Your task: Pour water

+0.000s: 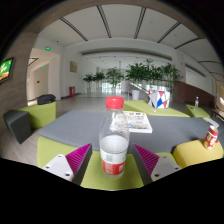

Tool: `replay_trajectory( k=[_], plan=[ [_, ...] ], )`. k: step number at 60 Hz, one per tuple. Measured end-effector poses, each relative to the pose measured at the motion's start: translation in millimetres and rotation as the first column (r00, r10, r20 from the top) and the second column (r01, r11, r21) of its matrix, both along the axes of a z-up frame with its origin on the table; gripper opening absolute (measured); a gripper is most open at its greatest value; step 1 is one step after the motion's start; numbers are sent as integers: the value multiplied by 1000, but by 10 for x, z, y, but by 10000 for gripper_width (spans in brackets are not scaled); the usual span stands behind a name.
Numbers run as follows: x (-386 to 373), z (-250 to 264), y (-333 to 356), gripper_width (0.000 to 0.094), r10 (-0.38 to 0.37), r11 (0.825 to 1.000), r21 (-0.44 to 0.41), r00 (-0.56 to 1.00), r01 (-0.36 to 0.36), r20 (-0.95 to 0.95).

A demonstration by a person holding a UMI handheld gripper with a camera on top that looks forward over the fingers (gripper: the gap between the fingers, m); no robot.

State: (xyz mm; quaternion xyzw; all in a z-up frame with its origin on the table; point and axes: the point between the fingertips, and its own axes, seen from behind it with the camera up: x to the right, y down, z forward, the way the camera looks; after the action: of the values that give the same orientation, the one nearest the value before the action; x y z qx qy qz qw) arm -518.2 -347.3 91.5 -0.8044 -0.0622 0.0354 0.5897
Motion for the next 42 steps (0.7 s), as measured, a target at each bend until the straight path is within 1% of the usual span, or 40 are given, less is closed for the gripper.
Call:
replay_trajectory(
  k=[4,7,8,10,11,15,16,17,20,21,22,24,25,32,38,42],
  plan=[
    [-16,-101,115,795,-18,1000,-1,1000,18,18],
    [-12,-179,192,720,-28,1000,-6,999,29,20],
    [-11,-201,211,682,-30,999,-9,999,31,19],
    [-4,-244,277,570,-28,1000,-8,999,28,18],
    [6,-240,285,542,-28,1000,-2,999,28,18],
    [9,-217,308,486,-14,1000,22,1000,14,19],
    [-9,-218,329,486,-14,1000,22,1000,14,21],
    [-3,-220,314,446,-12,1000,24,1000,12,19],
    [7,-192,297,397,-2,999,34,1000,1,12],
    [-3,-181,296,403,6,999,37,1000,-7,8],
    [-13,-172,291,369,16,999,38,1000,-16,4],
    [-43,-148,279,365,34,999,40,999,-34,1],
    [-57,-133,280,344,43,998,41,999,-43,1],
    [-39,145,206,341,84,994,69,996,-82,-37],
    [28,652,74,340,131,987,115,979,-113,-155],
    [190,1052,-12,341,174,978,160,948,-135,-267]
  ],
)
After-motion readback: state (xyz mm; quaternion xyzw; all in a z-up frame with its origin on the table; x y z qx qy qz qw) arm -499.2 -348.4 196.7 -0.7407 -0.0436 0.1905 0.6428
